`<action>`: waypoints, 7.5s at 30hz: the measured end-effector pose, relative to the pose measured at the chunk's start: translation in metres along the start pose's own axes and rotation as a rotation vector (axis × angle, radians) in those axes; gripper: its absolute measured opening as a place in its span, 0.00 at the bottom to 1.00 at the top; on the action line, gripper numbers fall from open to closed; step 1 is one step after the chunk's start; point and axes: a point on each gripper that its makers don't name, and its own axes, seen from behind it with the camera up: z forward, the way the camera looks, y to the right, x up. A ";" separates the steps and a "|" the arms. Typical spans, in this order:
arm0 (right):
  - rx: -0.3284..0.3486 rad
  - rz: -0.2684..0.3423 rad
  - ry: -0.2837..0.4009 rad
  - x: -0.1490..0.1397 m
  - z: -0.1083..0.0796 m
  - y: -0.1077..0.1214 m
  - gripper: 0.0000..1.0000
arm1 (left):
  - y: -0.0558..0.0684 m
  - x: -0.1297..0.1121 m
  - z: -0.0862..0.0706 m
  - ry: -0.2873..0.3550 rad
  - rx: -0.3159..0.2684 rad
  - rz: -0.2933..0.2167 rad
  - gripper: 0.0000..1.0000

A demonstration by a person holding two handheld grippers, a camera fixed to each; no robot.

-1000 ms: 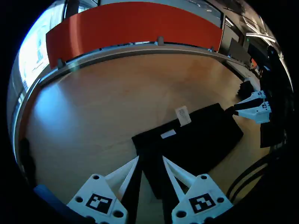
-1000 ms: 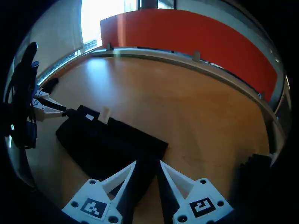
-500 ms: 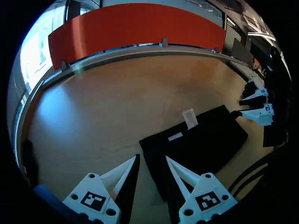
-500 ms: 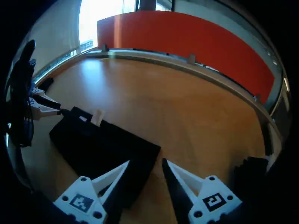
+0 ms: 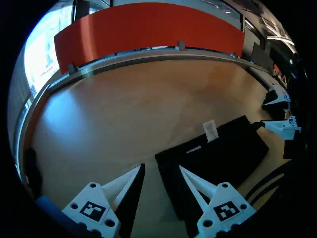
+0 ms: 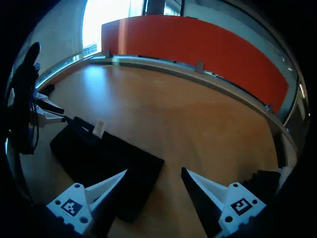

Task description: Fold towel

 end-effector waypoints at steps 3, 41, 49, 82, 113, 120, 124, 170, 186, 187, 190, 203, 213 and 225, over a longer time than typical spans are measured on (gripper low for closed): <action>-0.001 0.000 0.005 0.002 -0.002 0.000 1.00 | -0.001 0.001 0.000 0.003 0.001 -0.005 0.61; 0.032 -0.006 0.022 -0.016 -0.042 -0.022 1.00 | 0.002 -0.032 -0.055 0.017 0.018 -0.056 0.88; 0.039 -0.014 0.025 -0.023 -0.053 -0.027 1.00 | 0.007 -0.044 -0.070 0.019 0.021 -0.076 0.88; 0.206 -0.149 -0.072 -0.059 -0.047 -0.043 0.84 | -0.005 -0.088 -0.116 0.015 0.093 -0.134 0.87; 0.254 -0.212 -0.208 -0.103 -0.044 -0.033 0.21 | -0.013 -0.113 -0.133 -0.002 0.110 -0.167 0.88; 0.250 -0.232 -0.191 -0.100 -0.043 -0.035 0.05 | -0.014 -0.114 -0.133 -0.004 0.109 -0.167 0.88; 0.247 -0.237 -0.180 -0.096 -0.042 -0.036 0.04 | -0.014 -0.114 -0.133 -0.004 0.109 -0.166 0.88; 0.298 -0.392 0.109 0.079 -0.058 -0.101 0.03 | -0.021 -0.094 -0.148 0.049 0.118 -0.206 0.88; 0.393 -0.471 0.093 0.090 -0.038 -0.159 0.04 | -0.030 -0.085 -0.172 0.085 0.129 -0.235 0.88; 0.401 -0.477 0.091 0.090 -0.036 -0.164 0.04 | -0.030 -0.085 -0.174 0.087 0.131 -0.236 0.88; 0.426 -0.495 0.080 0.089 -0.030 -0.180 0.03 | -0.032 -0.086 -0.179 0.090 0.135 -0.242 0.88; 0.538 -0.517 -0.038 0.048 0.021 -0.252 0.03 | -0.039 -0.100 -0.192 0.088 0.160 -0.279 0.88; 0.540 -0.506 -0.092 0.030 0.032 -0.253 0.07 | -0.040 -0.102 -0.191 0.086 0.158 -0.289 0.87; 0.531 -0.446 -0.086 0.033 0.022 -0.243 0.63 | -0.037 -0.103 -0.189 0.080 0.150 -0.280 0.88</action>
